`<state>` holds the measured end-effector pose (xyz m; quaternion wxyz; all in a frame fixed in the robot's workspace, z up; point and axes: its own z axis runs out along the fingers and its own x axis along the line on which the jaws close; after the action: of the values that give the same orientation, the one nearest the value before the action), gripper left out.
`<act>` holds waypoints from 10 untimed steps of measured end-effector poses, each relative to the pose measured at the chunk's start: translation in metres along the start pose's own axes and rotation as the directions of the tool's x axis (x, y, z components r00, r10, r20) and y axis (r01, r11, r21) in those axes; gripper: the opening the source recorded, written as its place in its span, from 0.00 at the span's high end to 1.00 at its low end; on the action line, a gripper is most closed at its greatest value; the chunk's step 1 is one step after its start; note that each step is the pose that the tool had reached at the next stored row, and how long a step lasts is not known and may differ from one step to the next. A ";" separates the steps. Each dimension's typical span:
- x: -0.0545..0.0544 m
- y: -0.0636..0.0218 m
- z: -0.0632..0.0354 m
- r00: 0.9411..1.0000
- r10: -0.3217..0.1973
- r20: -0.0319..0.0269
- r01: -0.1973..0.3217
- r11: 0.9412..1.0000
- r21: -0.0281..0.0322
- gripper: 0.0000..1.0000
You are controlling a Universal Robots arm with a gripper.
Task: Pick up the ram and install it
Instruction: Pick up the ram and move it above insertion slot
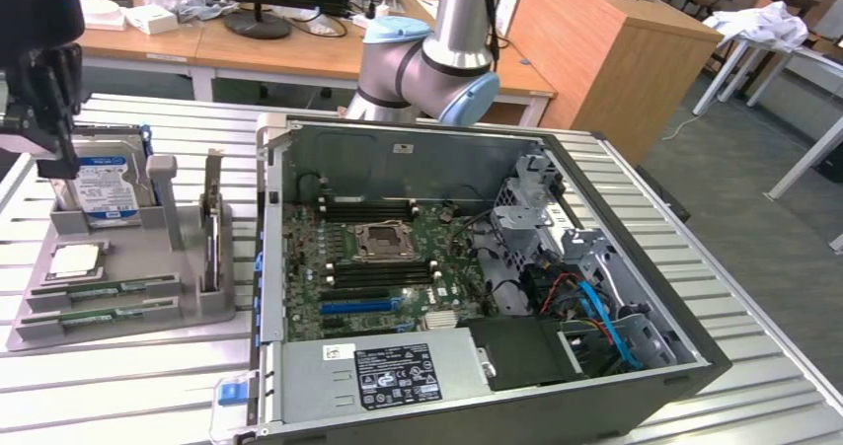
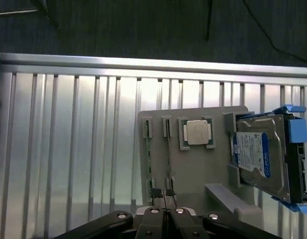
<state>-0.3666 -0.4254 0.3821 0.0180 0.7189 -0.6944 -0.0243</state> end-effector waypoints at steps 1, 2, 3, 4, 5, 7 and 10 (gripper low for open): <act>0.000 0.0000 0.0002 1.000 -0.018 -0.001 0.018 1.000 0.000 0.90; 0.000 0.0000 0.0003 0.999 -0.036 -0.002 0.036 0.999 0.000 0.90; 0.000 0.0000 0.0003 0.999 -0.053 -0.003 0.053 0.999 -0.001 0.90; 0.000 0.0000 0.0003 0.998 -0.058 -0.004 0.058 0.998 -0.001 0.90; 0.000 0.0000 0.0003 0.998 -0.058 -0.004 0.058 0.998 -0.001 0.90; 0.000 0.0000 0.0004 0.998 -0.058 -0.004 0.058 0.998 -0.001 0.90; 0.000 0.0000 0.0004 0.998 -0.058 -0.003 0.058 0.998 -0.001 0.90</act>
<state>-0.3666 -0.4254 0.3817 0.0187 0.7390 -0.6731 -0.0238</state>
